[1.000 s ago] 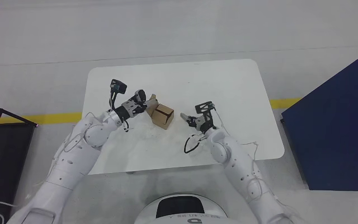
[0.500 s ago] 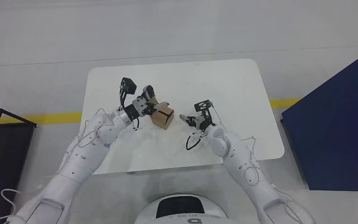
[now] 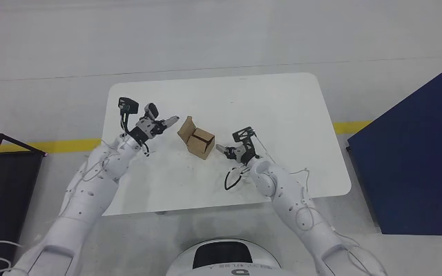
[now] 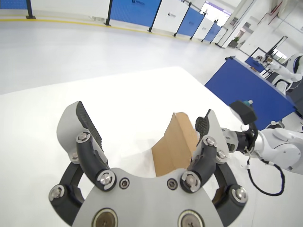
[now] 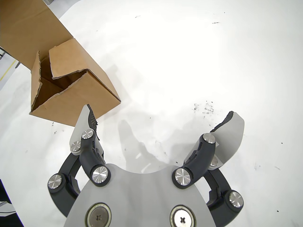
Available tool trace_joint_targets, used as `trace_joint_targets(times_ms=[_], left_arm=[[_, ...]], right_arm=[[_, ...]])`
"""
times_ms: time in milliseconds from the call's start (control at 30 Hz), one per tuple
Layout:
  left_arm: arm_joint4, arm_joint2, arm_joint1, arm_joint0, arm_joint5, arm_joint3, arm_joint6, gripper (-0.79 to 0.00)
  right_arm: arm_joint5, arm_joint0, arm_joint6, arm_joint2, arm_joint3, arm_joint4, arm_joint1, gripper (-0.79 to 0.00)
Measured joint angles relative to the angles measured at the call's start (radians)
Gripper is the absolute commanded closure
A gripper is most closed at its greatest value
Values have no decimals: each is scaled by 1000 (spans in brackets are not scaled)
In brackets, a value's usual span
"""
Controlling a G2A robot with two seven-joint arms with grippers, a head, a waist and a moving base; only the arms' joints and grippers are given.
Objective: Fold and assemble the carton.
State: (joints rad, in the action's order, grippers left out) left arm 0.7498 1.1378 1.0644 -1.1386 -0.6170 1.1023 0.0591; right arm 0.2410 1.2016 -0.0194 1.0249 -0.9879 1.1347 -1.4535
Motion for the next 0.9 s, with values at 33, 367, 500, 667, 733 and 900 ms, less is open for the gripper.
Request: trace_joint_targets(times_ms=[33, 367, 500, 667, 733, 900], left_arm=[[0, -10, 3, 4, 0, -8, -17, -785], [15, -85, 32, 53, -9, -57, -90, -785], [20, -90, 36, 55, -66, -59, -44, -785], [23, -87, 39, 54, -125, -74, -8, -785], [37, -90, 40, 57, -130, -81, -11, -785], [15, -57, 41, 59, -109, -120, 58, -785]], right_arm=[[-2, -2, -3, -3, 3, 0, -1, -785], [-36, -26, -3, -41, 24, -7, -17, -785], [-37, -33, -4, -49, 32, -13, -22, -785], [-39, -39, -5, -53, 41, -21, -25, -785], [-42, -40, -8, -53, 43, -24, -26, -785], [-51, -40, -17, -54, 45, -27, -28, -785]])
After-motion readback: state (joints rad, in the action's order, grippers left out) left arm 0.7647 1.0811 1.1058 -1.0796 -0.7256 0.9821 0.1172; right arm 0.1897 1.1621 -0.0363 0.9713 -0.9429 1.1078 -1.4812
